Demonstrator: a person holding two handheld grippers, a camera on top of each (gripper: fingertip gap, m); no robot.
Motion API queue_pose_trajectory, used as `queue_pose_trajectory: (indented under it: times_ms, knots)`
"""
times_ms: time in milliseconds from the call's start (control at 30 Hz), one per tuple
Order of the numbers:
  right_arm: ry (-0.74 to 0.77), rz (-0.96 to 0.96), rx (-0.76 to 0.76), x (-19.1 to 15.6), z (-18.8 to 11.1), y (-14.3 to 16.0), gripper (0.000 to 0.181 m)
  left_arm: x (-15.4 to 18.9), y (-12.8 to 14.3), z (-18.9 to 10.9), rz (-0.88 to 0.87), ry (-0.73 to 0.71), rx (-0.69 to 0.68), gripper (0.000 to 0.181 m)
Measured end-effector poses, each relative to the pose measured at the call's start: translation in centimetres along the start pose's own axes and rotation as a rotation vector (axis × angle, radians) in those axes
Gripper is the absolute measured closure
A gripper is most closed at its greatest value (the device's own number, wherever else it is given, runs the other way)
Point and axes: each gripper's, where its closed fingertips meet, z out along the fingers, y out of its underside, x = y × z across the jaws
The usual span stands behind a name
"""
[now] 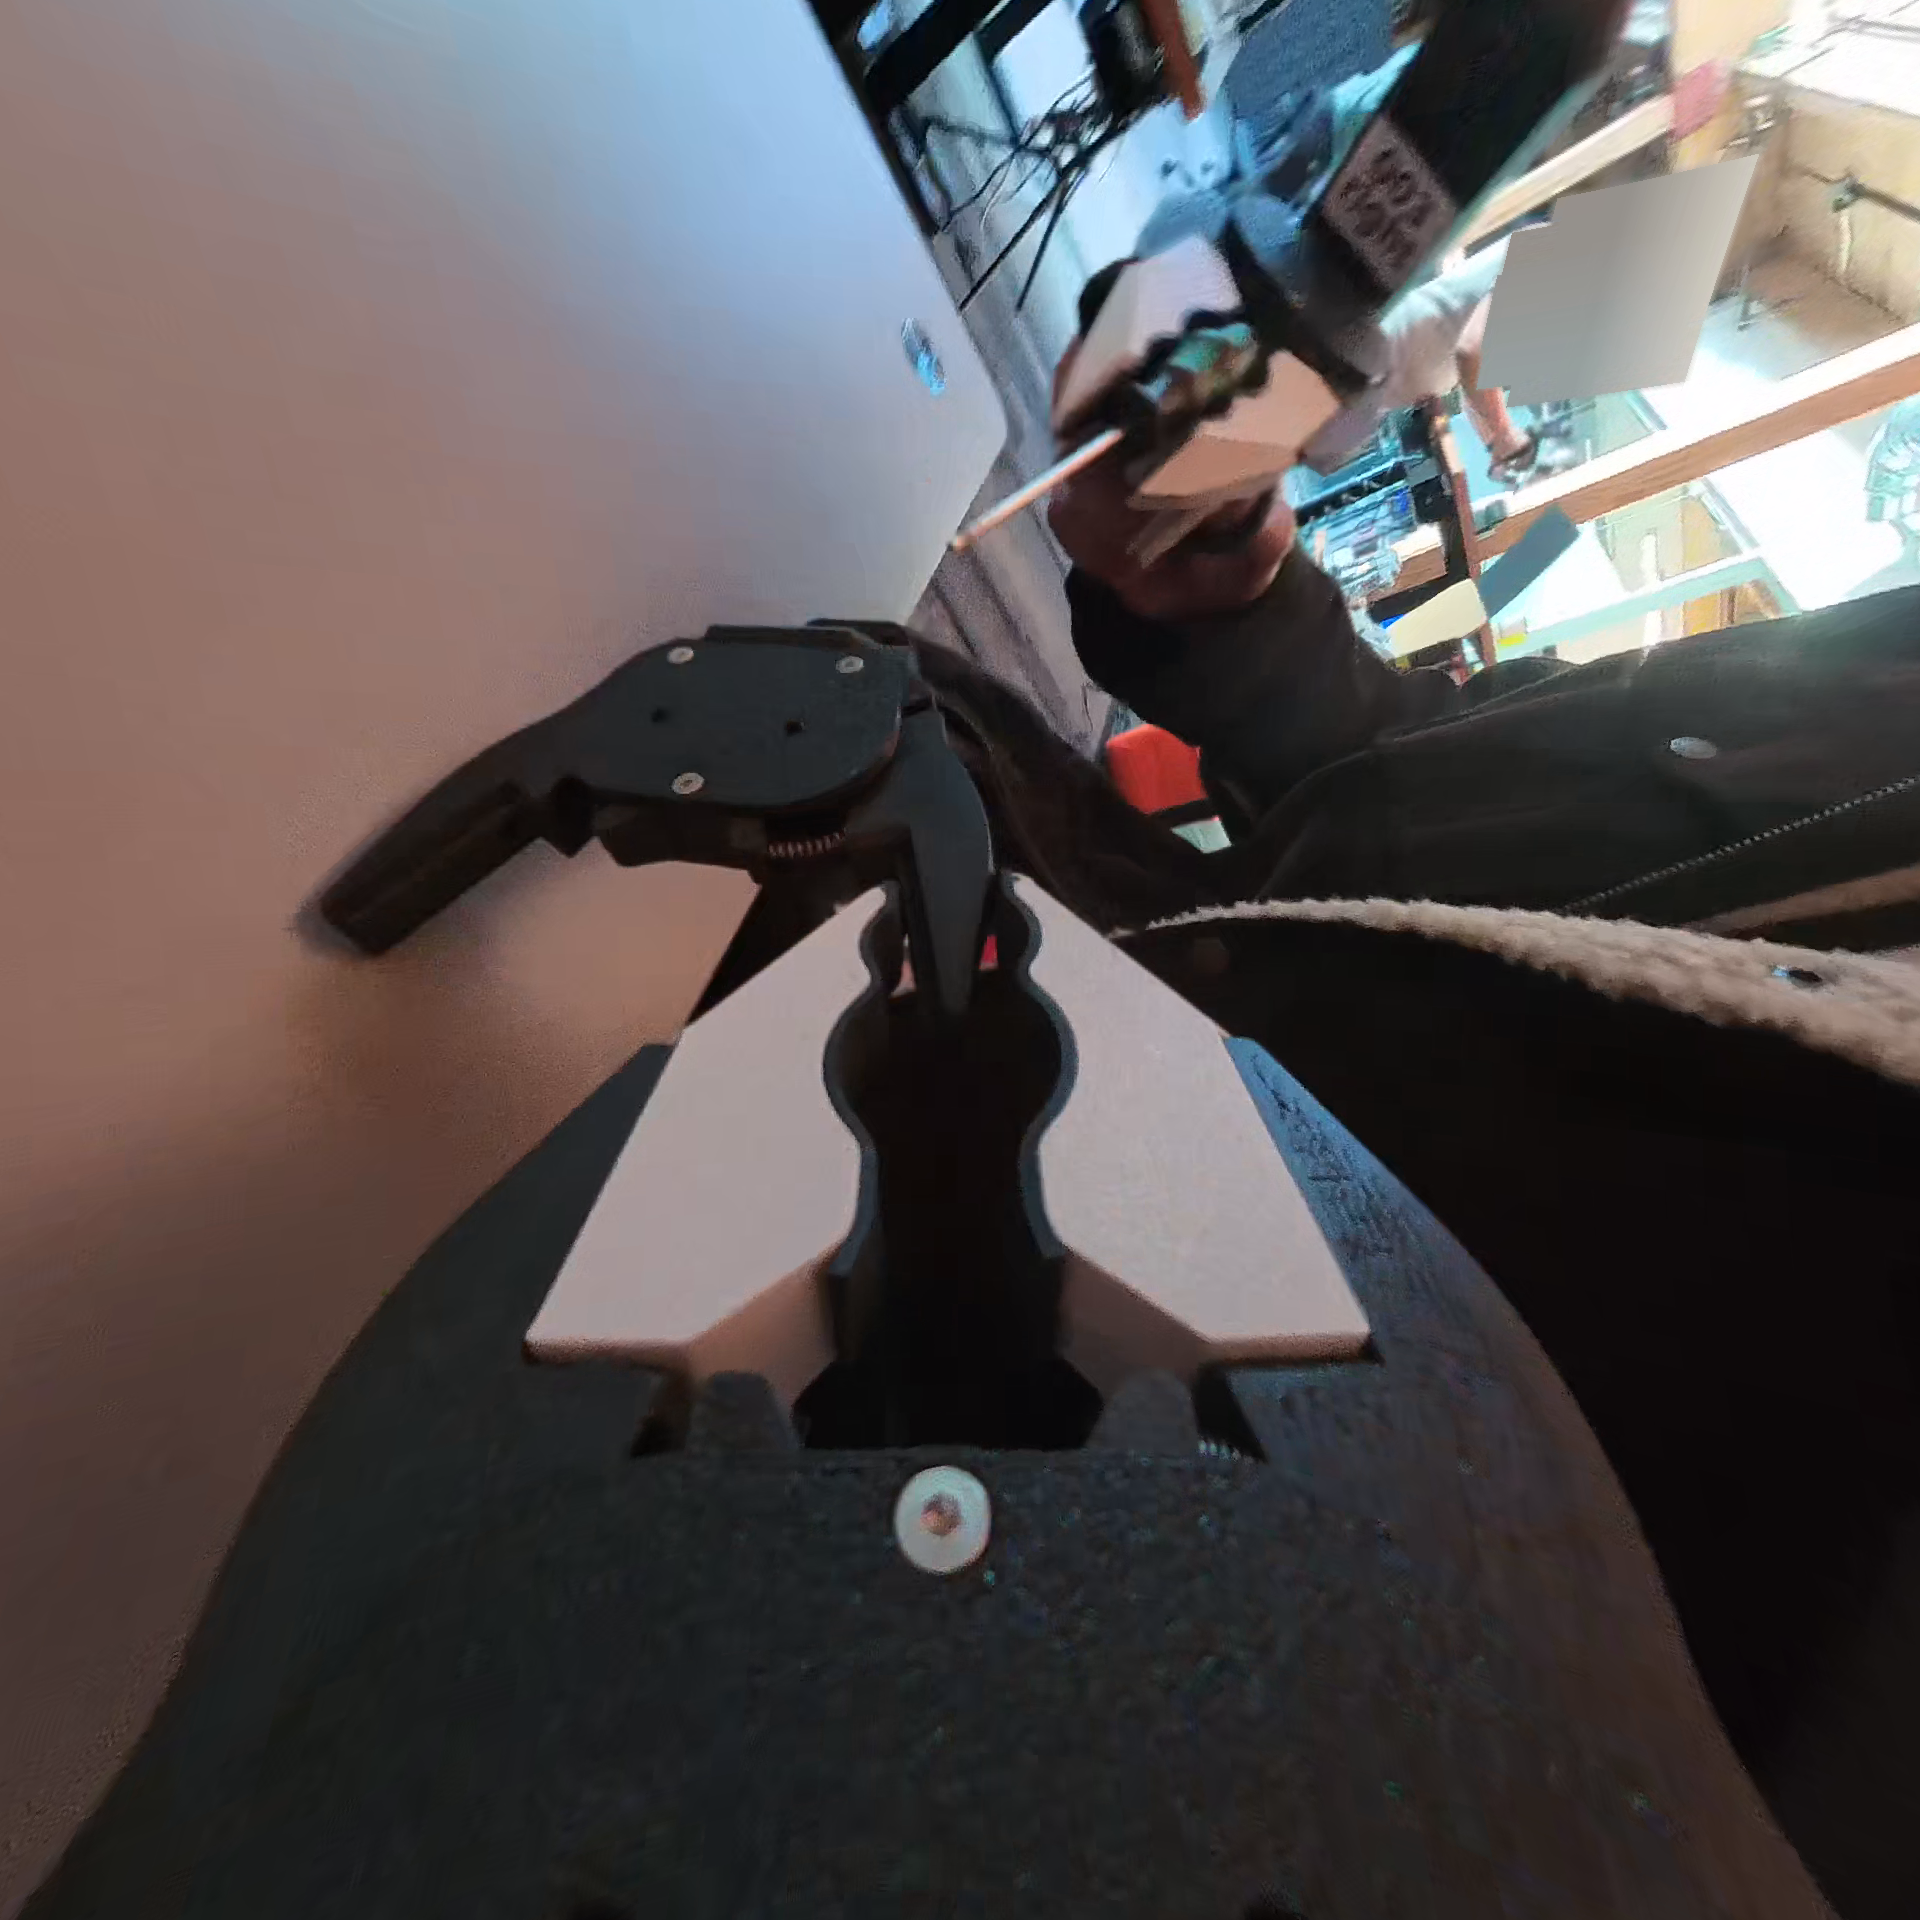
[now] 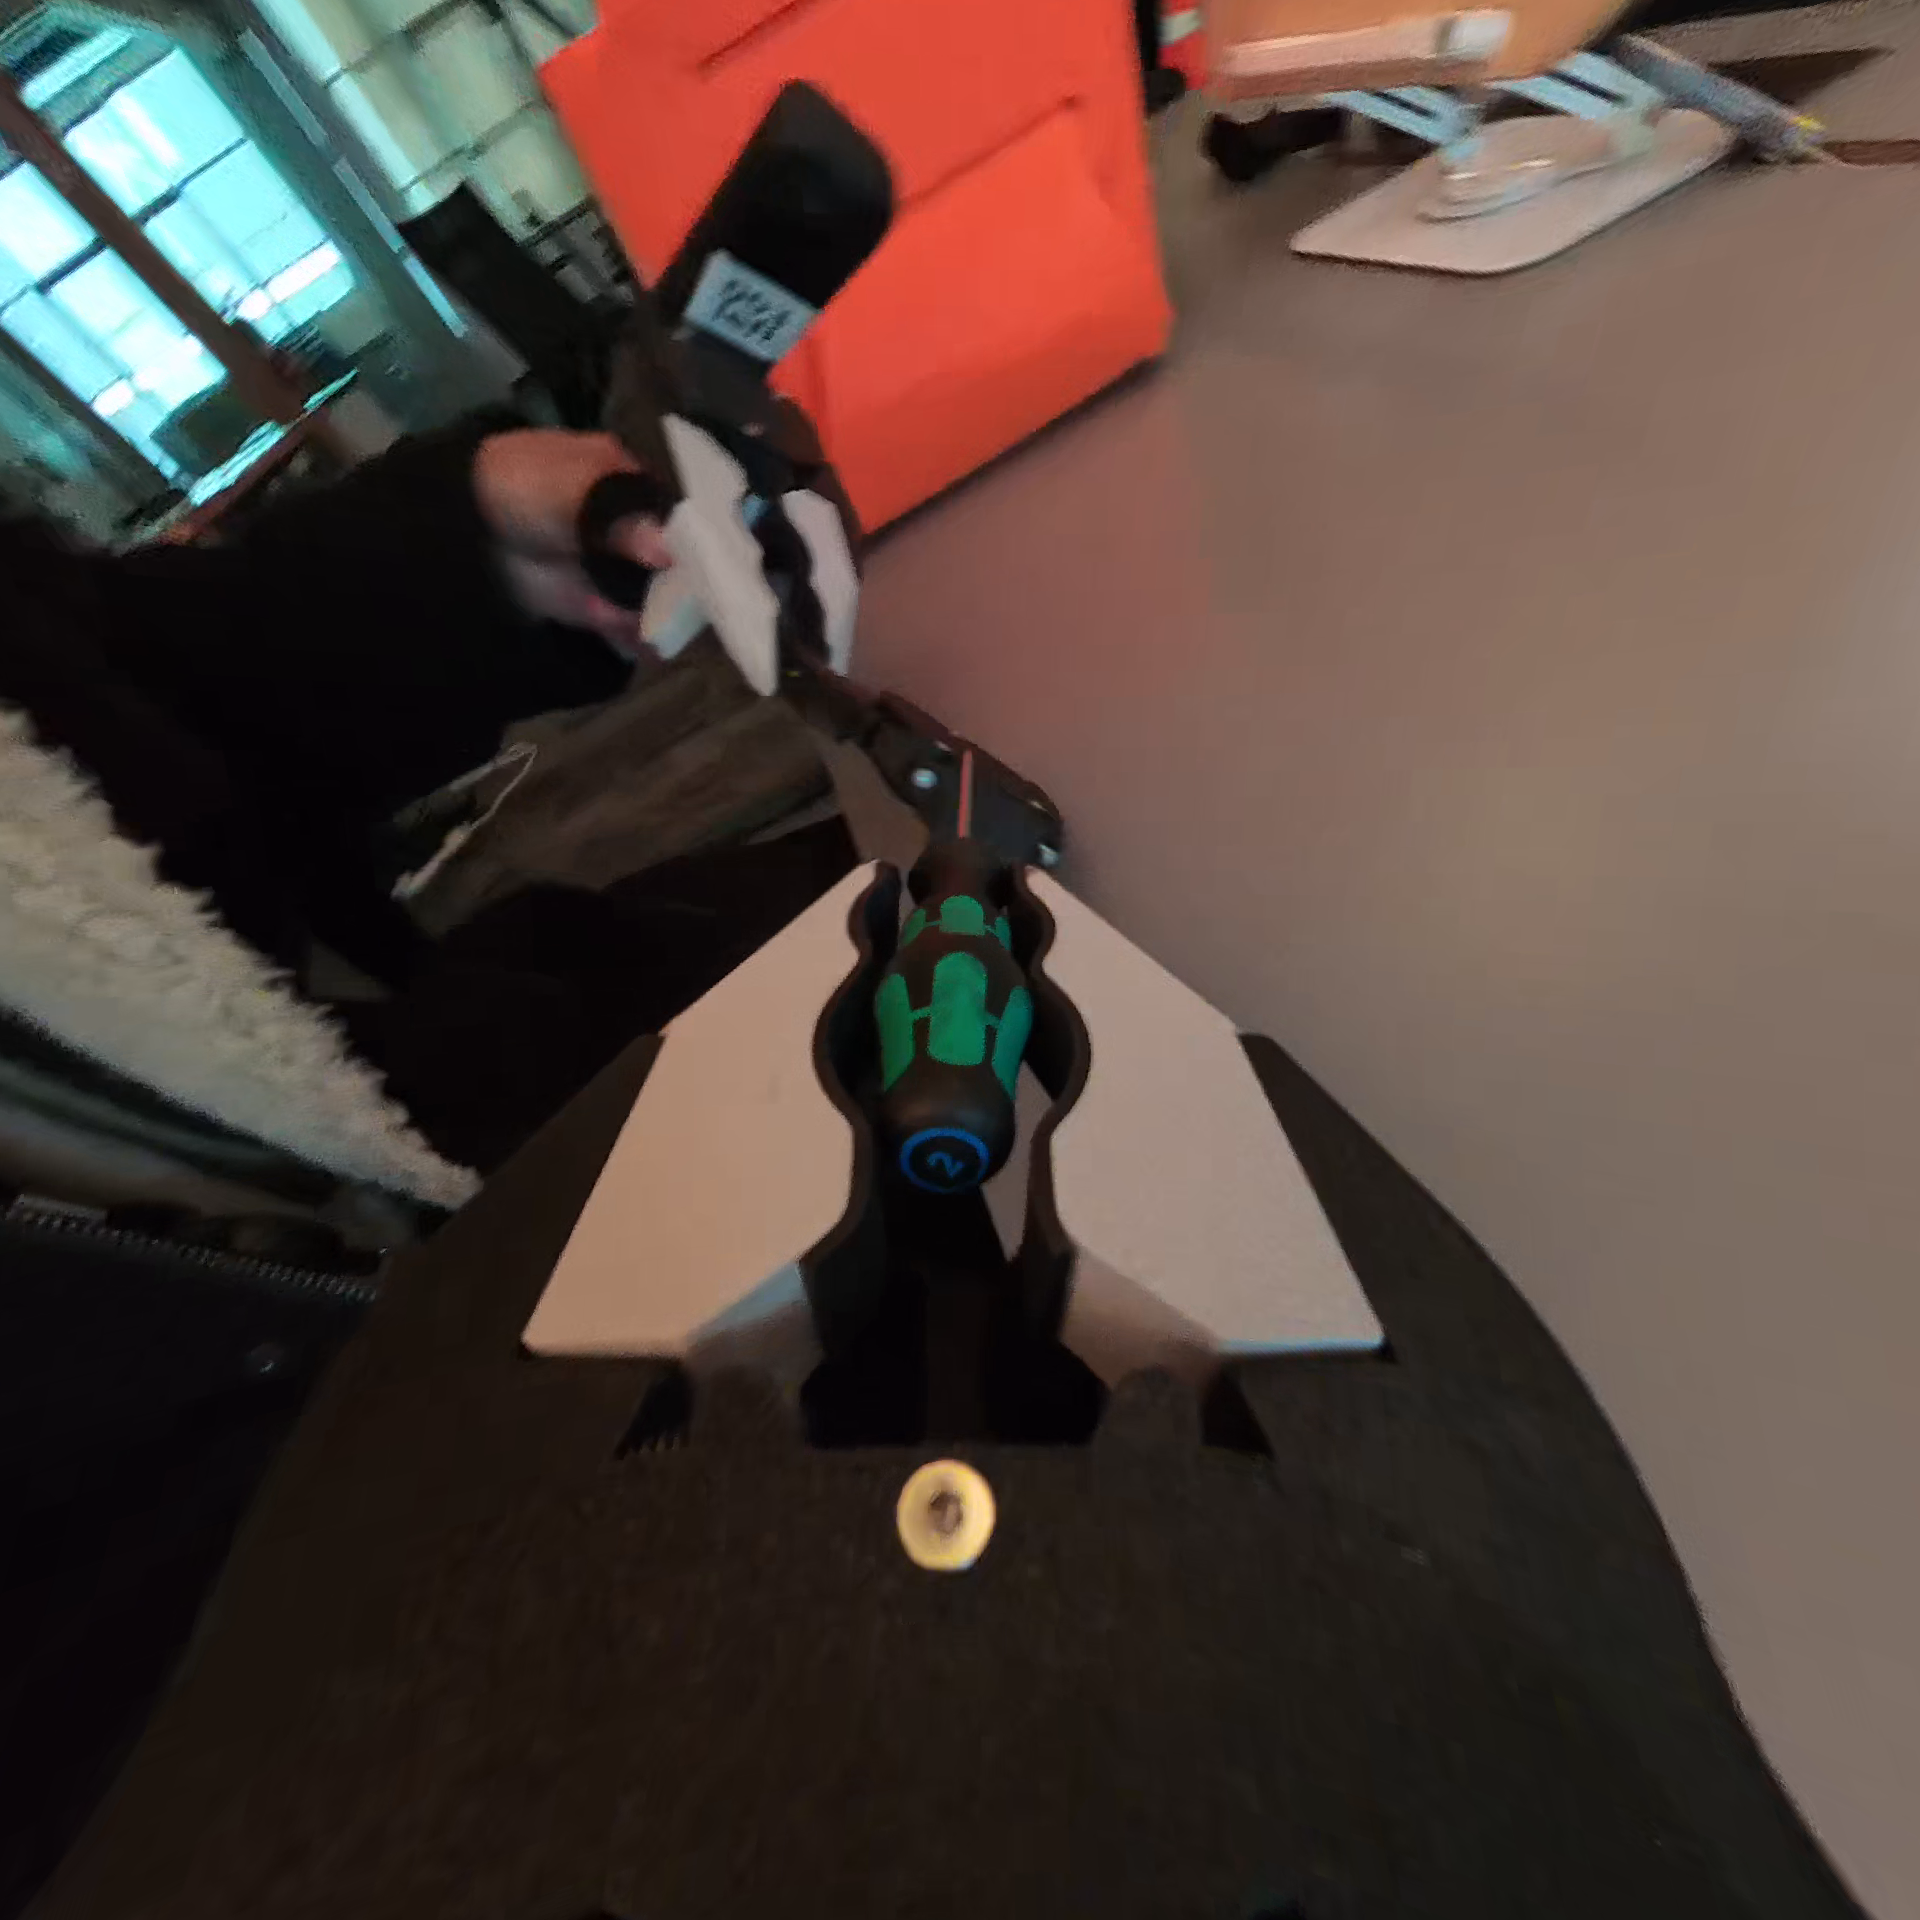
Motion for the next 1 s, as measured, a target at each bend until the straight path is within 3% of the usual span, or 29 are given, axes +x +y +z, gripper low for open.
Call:
queue_pose_trajectory:
  times_ms: [100,233,500,667,733,867,933,1000]
  knots:
    - [0.008,-0.016,-0.088,-0.3,1.4,1.1,0.161,0.1,-0.4,0.1,-0.137,0.030,-0.026,0.164]
    - [0.030,0.046,-0.123,0.9,1.7,2.3,0.161,-1.0,-1.6,0.5,-0.140,-0.011,-0.067,0.164]
    - [0.068,0.077,-0.151,2.0,1.5,3.3,0.161,-0.8,-2.9,2.1,-0.011,-0.014,-0.074,0.160]
    - [0.083,0.112,-0.158,2.5,1.0,3.6,0.161,-2.0,-4.4,1.3,0.264,-0.120,-0.083,0.147]
    - [0.094,0.140,-0.150,2.4,0.3,3.5,0.161,-2.5,-5.0,1.4,0.463,-0.174,-0.174,0.134]
    - [0.118,0.176,-0.142,1.5,-1.4,3.9,0.161,-4.0,-4.8,3.6,0.830,-0.259,-0.518,0.120]
    - [0.139,0.189,-0.146,1.2,-2.3,4.6,0.161,-5.8,-5.1,4.9,0.910,-0.294,-0.656,0.106]
    - [0.175,0.220,-0.155,1.5,-3.1,5.3,0.161,-7.1,-4.5,6.3,0.861,-0.268,-0.775,0.096]
